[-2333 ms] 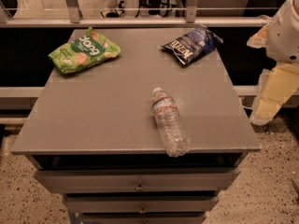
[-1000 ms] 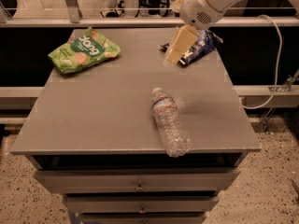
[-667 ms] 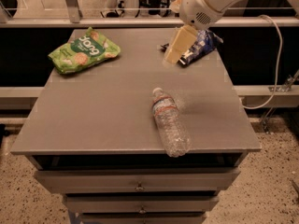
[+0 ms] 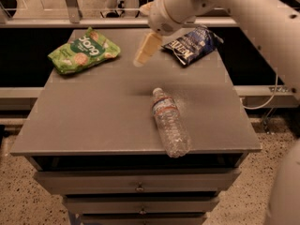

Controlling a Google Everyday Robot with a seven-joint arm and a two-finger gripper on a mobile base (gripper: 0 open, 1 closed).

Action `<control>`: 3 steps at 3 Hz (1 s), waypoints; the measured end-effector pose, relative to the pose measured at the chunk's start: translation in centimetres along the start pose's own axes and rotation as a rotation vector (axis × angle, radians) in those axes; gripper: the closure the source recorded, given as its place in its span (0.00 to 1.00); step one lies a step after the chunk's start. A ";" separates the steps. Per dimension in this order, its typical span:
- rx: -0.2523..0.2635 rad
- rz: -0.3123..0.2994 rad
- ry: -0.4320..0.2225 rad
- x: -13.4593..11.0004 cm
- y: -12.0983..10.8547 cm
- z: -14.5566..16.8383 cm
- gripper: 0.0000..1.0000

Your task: Pick green rice chip bag

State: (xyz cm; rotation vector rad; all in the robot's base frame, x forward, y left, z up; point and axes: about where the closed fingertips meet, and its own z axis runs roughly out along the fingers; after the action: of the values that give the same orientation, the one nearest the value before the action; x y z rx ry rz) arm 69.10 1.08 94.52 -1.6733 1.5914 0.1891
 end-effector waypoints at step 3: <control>-0.020 0.061 -0.206 -6.1 -1.9 11.9 0.00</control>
Offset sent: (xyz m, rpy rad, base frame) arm 0.0573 0.1304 -0.0193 0.2596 0.0120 0.0849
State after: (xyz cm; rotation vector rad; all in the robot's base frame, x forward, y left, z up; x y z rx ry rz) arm 74.42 13.08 91.07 -1.5668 1.4900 0.3976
